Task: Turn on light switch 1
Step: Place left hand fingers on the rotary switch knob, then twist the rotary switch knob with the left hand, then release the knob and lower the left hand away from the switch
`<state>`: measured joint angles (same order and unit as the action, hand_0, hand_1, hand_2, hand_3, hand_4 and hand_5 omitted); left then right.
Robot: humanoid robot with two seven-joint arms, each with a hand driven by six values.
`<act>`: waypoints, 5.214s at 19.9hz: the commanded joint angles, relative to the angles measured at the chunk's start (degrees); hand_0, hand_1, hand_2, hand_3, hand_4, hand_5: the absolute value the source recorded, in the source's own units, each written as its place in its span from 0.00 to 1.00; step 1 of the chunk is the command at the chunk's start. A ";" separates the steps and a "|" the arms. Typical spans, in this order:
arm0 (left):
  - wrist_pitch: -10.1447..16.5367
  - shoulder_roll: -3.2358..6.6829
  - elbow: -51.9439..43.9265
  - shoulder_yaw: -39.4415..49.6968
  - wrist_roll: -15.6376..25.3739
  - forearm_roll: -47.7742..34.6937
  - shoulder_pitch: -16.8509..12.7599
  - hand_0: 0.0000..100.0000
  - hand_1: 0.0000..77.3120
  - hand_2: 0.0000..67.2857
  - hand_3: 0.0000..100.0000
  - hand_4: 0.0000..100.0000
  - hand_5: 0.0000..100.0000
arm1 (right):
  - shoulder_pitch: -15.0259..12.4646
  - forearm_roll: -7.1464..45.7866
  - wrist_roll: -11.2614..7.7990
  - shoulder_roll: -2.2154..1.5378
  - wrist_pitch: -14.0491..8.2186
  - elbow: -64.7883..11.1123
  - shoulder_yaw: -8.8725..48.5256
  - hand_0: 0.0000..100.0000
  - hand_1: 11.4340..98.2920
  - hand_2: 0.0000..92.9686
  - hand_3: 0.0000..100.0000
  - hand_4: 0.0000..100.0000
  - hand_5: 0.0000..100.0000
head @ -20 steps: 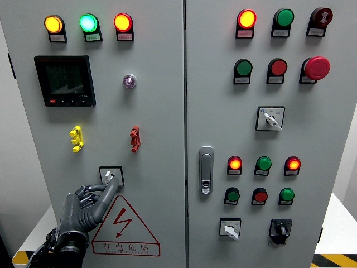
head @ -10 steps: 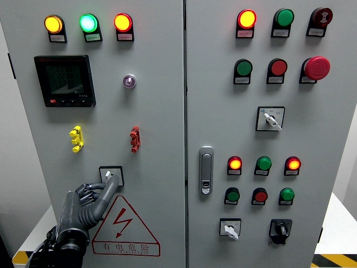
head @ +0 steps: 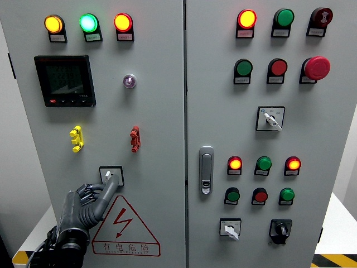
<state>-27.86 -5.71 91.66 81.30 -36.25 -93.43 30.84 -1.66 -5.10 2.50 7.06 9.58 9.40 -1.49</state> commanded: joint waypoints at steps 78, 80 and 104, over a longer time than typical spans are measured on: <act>-0.70 0.00 -3.16 -0.08 0.13 0.09 2.74 0.75 0.47 0.85 0.84 1.00 0.87 | -0.01 0.00 -0.04 -0.03 0.00 0.00 0.00 0.00 0.13 0.00 0.11 0.23 0.15; -0.70 0.00 -3.16 -0.17 0.13 0.09 2.65 0.68 0.49 0.85 0.84 1.00 0.87 | -0.01 0.00 -0.03 -0.03 0.00 0.00 0.00 0.00 0.13 0.00 0.11 0.23 0.15; -0.70 -0.18 -2.89 -0.70 0.21 0.18 2.12 0.00 0.64 0.85 0.84 1.00 0.86 | -0.01 0.00 0.05 -0.03 0.00 0.00 0.00 0.00 0.13 0.00 0.11 0.23 0.15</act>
<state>-28.56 -5.92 88.75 80.60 -36.03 -93.25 32.96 -1.66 -5.10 2.49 7.03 9.58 9.40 -1.49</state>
